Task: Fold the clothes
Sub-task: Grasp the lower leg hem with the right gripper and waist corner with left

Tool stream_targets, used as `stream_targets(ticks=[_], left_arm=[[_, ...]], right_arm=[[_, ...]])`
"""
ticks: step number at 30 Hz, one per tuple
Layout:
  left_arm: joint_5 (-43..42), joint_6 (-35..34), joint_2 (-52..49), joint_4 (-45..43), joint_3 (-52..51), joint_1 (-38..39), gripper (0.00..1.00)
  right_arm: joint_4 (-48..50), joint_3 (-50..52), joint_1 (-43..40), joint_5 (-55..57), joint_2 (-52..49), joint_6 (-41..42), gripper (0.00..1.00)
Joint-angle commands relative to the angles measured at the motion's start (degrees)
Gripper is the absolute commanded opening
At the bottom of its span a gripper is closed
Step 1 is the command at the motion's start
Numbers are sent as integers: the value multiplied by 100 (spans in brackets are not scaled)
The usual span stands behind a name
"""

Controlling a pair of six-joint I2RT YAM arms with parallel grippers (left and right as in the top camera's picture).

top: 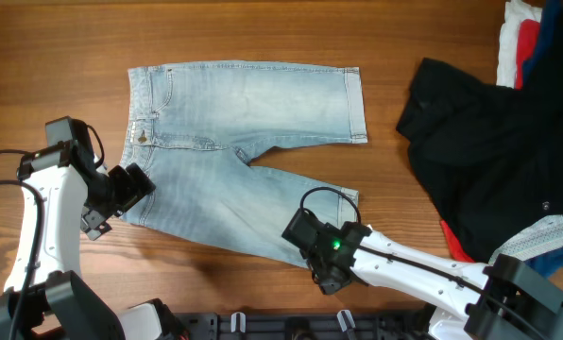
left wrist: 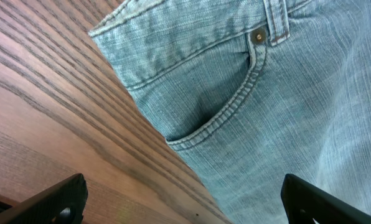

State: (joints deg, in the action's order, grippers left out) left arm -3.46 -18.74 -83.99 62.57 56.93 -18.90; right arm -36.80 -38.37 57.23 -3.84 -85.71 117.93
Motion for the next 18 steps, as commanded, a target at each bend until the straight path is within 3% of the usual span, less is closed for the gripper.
stream_targets(ticks=[1, 3, 5, 10, 14, 18], left_arm=[[-57, 7, 15, -2, -46, 4, 100], [-57, 7, 15, -2, -46, 4, 100], [-57, 7, 15, 0, -46, 4, 100], [-57, 7, 15, -44, -46, 4, 100], [-271, -146, -17, -201, -48, 4, 100], [-507, -278, -57, -330, -149, 4, 100]], right_arm=[[144, 170, 7, 284, -216, 59, 38], [125, 170, 9, 570, -216, 55, 13], [103, 170, 7, 778, -216, 57, 4], [79, 166, 7, 1139, -214, 15, 4], [-240, -109, -184, 1945, -48, -732, 4], [-354, -254, -809, 1659, -20, -1773, 5]])
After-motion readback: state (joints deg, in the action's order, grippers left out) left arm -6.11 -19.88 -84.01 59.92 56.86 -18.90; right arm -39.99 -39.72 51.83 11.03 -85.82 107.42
